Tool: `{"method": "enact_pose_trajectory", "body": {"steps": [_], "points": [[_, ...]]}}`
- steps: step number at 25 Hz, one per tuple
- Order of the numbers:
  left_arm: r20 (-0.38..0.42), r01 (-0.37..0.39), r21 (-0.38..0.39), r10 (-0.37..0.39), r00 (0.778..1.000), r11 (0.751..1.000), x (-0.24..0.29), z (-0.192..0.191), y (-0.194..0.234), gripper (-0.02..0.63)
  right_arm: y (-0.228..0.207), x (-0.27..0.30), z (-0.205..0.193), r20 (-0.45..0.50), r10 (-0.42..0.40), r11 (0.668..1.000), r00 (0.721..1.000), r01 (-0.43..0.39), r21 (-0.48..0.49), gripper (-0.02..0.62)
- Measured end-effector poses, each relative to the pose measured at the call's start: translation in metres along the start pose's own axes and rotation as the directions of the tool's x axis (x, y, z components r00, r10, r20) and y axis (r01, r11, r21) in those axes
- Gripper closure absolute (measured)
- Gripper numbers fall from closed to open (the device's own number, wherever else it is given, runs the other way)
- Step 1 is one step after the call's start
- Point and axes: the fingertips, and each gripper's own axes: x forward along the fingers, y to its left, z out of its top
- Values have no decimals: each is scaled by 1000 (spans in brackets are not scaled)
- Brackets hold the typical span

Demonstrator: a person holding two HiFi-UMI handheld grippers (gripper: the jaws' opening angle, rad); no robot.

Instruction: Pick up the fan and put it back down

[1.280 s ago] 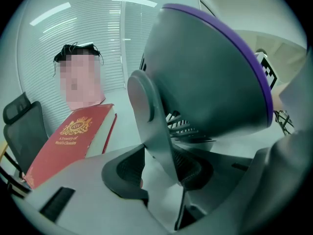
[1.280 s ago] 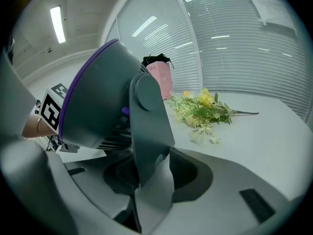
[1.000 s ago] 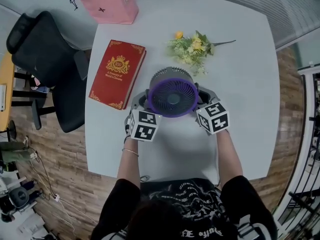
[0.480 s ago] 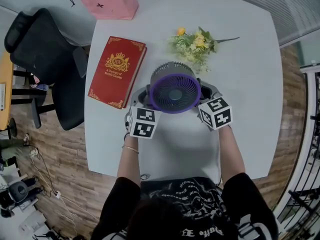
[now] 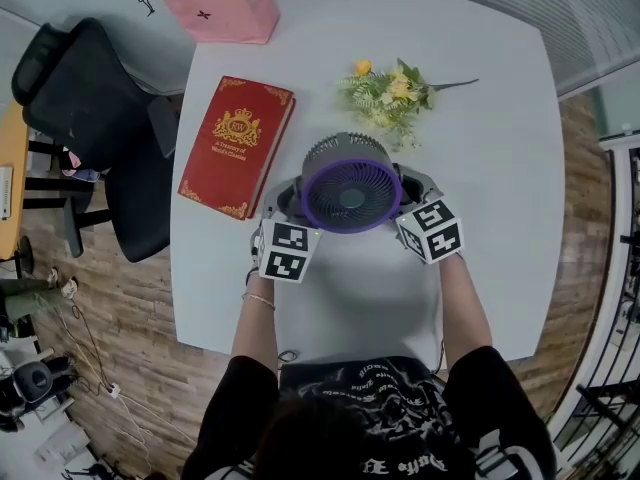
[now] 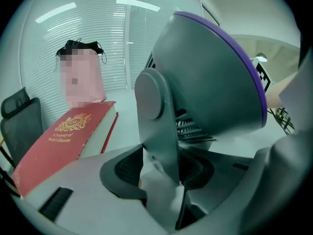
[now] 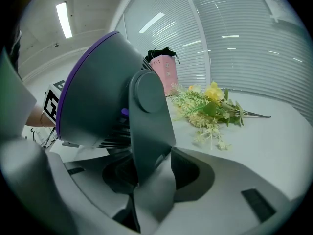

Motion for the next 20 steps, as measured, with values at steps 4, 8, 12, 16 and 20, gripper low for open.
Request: {"method": "enact_pose_trajectory", "body": {"steps": [4, 8, 12, 16, 20], "points": [[-11, -10, 22, 11, 1000, 1000, -3, -4, -1, 416, 5, -2, -1, -4, 30, 999, 1000, -30, -9, 414], [-3, -12, 28, 12, 1000, 1000, -4, -3, -1, 414, 5, -2, 0, -5, 23, 1000, 1000, -24, -20, 411], [1, -30, 43, 30, 1000, 999, -4, -5, -1, 410, 8, -2, -2, -10, 22, 999, 1000, -22, -39, 394], [-6, -51, 78, 51, 999, 996, -3, -10, -6, 410, 15, -3, -7, -34, 34, 997, 999, -36, -75, 322], [-9, -20, 40, 20, 1000, 999, -10, -18, -15, 353, 18, -16, -16, -50, 41, 995, 998, -46, -93, 270]]}}
